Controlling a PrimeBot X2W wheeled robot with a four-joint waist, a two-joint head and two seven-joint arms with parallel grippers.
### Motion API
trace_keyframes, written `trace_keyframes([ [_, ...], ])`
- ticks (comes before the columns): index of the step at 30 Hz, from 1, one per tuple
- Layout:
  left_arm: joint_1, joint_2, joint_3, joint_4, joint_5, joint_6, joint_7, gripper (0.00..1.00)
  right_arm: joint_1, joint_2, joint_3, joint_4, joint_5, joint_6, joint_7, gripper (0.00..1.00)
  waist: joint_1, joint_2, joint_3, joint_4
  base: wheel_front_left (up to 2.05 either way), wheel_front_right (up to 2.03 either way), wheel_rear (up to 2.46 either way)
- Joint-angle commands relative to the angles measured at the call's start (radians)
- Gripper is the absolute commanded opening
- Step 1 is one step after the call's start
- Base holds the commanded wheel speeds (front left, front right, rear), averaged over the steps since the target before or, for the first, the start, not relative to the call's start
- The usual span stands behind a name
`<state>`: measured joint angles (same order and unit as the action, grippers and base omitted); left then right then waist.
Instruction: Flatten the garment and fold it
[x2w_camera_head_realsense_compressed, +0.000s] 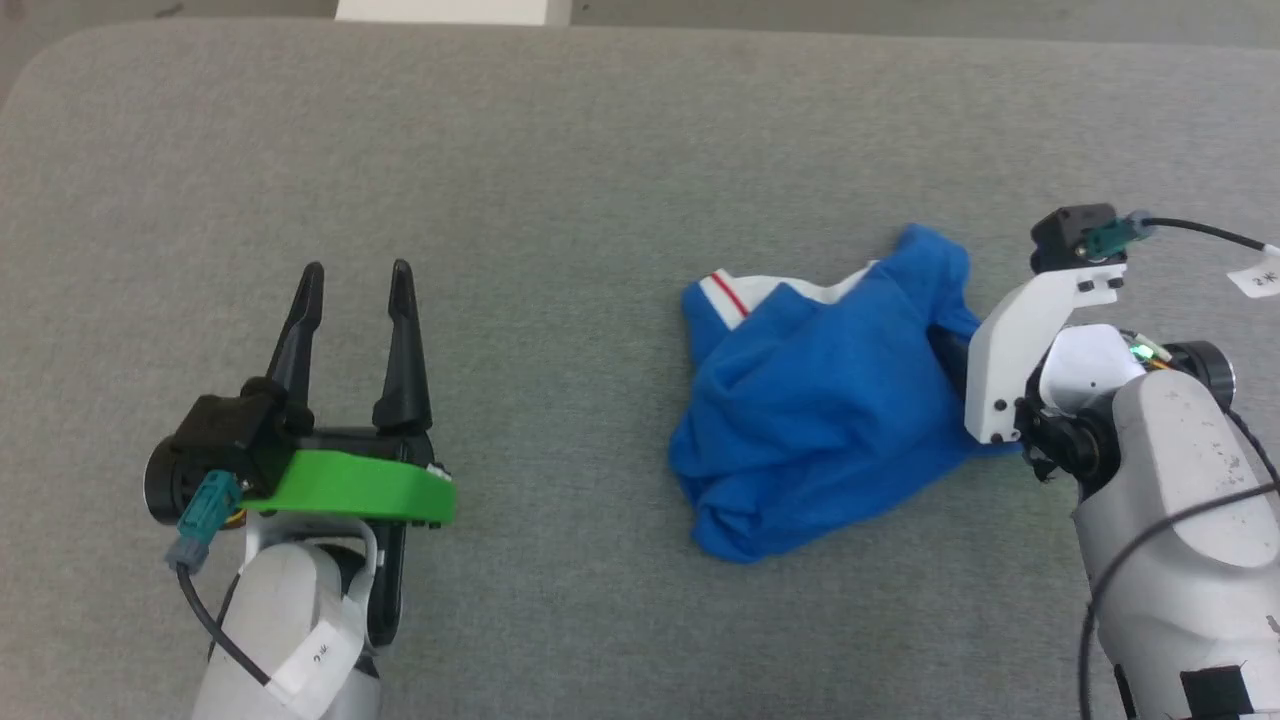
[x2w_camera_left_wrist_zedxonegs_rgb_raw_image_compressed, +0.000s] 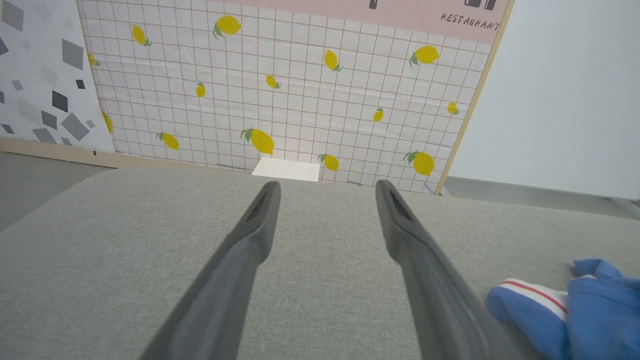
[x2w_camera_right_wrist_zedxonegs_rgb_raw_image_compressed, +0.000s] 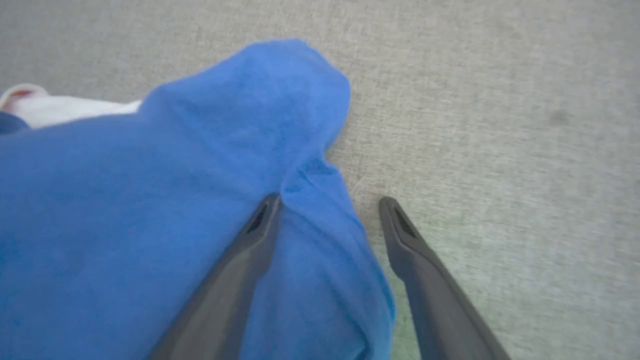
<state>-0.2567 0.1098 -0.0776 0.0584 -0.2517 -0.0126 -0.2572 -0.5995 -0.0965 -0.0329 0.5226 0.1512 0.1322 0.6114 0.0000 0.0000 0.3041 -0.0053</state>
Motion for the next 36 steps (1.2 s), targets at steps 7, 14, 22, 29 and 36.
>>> trace_keyframes([
  [7, 0.05, -0.035, 0.051, 0.038, 0.044, -0.041, -0.004, 1.0, 0.013, -0.006, 0.028, -0.009, 0.053, -0.002, 0.034, 0.0, 0.0, 0.0, -0.013, 0.023, 0.0, 0.0, 0.0],
  [14, 0.112, -0.048, 0.088, 0.066, 0.064, -0.055, -0.004, 1.0, 0.108, 0.01, 0.062, -0.203, 0.098, -0.002, -0.22, 0.0, 0.0, 0.0, -0.129, -0.01, 0.0, 0.0, 0.0],
  [22, 0.18, -0.052, 0.12, 0.083, 0.078, -0.074, -0.004, 1.0, 0.397, 0.0, 0.293, -0.634, 0.303, -0.002, -0.108, 0.0, 0.0, 0.0, -0.24, -0.049, 0.0, 0.0, 0.0],
  [29, 0.204, -0.055, 0.121, 0.087, 0.082, -0.084, -0.004, 1.0, 0.645, -0.121, 0.457, -0.792, 0.372, -0.002, 0.146, 0.0, 0.0, 0.0, -0.266, -0.062, 0.0, 0.0, 0.0],
  [36, 0.207, -0.057, 0.111, 0.098, 0.082, -0.092, -0.005, 1.0, 0.702, -0.088, 0.353, -0.78, 0.27, -0.002, 0.024, 1.0, 0.0, 0.0, -0.268, -0.05, 0.0, 0.0, 0.0],
])
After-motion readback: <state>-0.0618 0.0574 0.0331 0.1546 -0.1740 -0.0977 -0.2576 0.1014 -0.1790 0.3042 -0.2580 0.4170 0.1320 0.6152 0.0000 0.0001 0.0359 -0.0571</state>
